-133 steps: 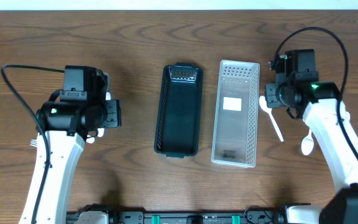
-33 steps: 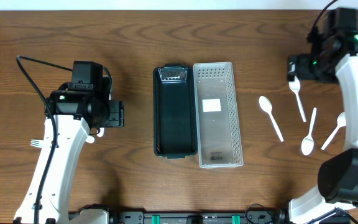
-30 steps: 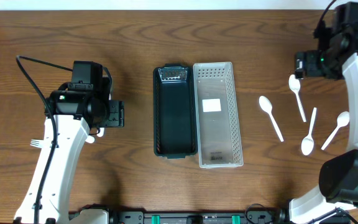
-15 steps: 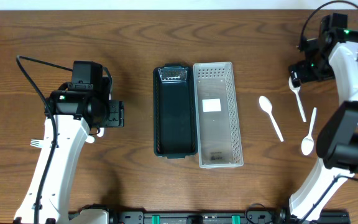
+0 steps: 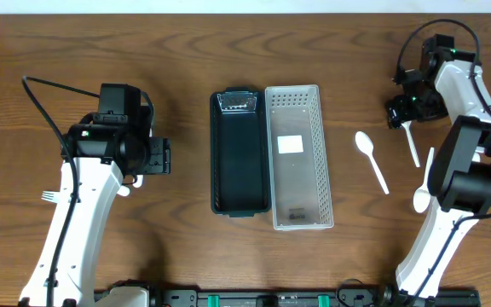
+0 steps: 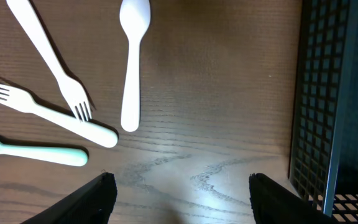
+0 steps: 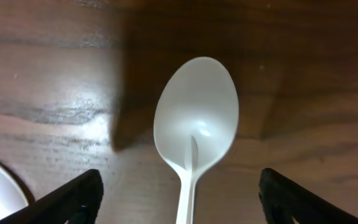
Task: Pack container
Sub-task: 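Lower the right gripper onto a white spoon on the right, then carry the spoon with the right gripper and drop it into the white basket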
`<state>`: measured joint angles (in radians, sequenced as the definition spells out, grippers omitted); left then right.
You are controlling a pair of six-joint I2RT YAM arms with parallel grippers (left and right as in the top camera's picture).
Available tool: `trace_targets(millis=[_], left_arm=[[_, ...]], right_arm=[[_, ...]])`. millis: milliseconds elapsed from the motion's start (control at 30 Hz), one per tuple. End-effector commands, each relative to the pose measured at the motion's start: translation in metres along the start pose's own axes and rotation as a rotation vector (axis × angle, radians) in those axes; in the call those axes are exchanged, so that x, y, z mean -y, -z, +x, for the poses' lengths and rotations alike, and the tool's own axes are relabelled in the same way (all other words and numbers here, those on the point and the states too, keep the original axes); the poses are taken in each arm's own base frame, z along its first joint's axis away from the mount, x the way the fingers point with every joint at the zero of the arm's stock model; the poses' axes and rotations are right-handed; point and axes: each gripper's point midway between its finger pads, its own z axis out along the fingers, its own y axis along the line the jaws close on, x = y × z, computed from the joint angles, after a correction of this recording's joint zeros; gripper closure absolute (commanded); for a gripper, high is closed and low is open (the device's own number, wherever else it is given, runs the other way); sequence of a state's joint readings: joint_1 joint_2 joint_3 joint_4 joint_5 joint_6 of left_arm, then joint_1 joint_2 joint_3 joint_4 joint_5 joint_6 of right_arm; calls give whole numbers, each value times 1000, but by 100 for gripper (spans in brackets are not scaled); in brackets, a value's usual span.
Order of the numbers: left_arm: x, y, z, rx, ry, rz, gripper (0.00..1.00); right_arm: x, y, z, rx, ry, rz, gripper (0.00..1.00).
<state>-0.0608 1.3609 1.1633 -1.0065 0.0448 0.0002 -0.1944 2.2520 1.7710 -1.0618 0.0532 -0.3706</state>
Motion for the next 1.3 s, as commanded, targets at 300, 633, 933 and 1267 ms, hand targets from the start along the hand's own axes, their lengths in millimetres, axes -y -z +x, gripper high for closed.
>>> trace_targets(millis=[300,633,933,1267], left_arm=[[-1,4,-5,13,-7,-11,28],[-1,4,-5,13,-7,-11,28],[-1,4,-5,13,-7,-11,28],[-1,4,-5,13,-7,-11,28]], right_arm=[[-10,-36,12,-88,-63,-57,65],[-13,-35,15,-107,-138,-58,99],[-41,54,-23,88,-127,-20,99],[-167,209,-62,473,-265,-182,99]])
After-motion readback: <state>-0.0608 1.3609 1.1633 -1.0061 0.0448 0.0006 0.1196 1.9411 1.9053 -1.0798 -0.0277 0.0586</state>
